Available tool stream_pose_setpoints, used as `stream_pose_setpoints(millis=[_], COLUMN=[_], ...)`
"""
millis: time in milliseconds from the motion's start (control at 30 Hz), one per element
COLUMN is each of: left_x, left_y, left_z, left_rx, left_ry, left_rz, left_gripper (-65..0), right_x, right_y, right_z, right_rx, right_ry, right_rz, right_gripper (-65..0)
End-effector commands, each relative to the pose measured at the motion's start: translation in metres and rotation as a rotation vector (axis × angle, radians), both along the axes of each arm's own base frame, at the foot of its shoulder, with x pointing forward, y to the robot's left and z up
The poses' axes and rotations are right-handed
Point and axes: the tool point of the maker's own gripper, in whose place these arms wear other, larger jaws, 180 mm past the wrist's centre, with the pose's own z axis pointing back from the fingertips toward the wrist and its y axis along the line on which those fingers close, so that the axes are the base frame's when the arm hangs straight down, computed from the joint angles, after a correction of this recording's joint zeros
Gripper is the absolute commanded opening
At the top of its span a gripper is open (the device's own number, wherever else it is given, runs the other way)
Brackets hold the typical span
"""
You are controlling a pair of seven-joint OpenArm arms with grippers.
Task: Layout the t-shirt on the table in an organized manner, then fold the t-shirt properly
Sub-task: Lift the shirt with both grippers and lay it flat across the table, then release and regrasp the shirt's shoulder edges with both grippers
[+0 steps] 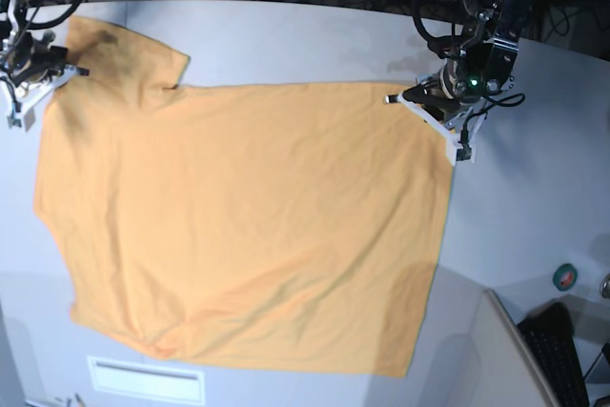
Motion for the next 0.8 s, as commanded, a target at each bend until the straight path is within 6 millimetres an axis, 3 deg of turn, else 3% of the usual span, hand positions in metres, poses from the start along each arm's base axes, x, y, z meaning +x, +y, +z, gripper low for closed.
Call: stream_pose_setpoints(millis=[0,33,133,200,267,400,500,600,700,767], left_x=[0.007,0.005,0.003,0.002,0.003,0.002,-0.001,-0.004,-0.013,-0.026], left_y=[0.011,0.015,0.031,0.043,0.053,0.074,0.068,0.054,0.056,0.06], left_z=[0.008,0.008,0.014,0.02,0.025,0.037,0.054,0.069,0.067,0.053], left_rx=[0.017,0.019,0.029,0.037,0.046,0.054,0.016,-0.051,-0.095,-0.118], left_ry=[-0.033,-0.032,-0.051,-0.067,-0.083,-0.119,-0.182,-0.251,-0.276,-0.245], left_rz=[0.018,0.037,0.082,0.116,0.147,0.22,0.21,0.132,0.128,0.13], left_gripper=[-65.0,-62.4,-33.2,-19.3,-10.2,-13.2,-19.9,-23.2,-18.9,-14.6], right_x=[0.007,0.006,-0.004,-0.005,-0.01,-0.014,-0.014,-0.01,-0.006,-0.005], right_y=[-0.008,-0.008,-0.024,-0.032,-0.033,-0.034,-0.025,-0.011,-0.001,0.003], right_z=[0.007,0.008,0.011,0.013,0.012,0.024,0.037,0.051,0.062,0.066], right_rx=[-0.018,-0.019,-0.036,-0.044,-0.045,-0.072,-0.084,-0.014,0.084,0.116], right_ry=[-0.023,-0.023,-0.028,-0.034,-0.022,-0.046,-0.084,-0.167,-0.263,-0.299], right_rz=[0.002,0.001,-0.054,-0.079,-0.079,-0.062,-0.031,-0.049,-0.032,-0.025], right_gripper=[-65.0,-63.6,-50.7,-49.4,-49.2,-48.9,-48.5,-38.4,-28.8,-26.6])
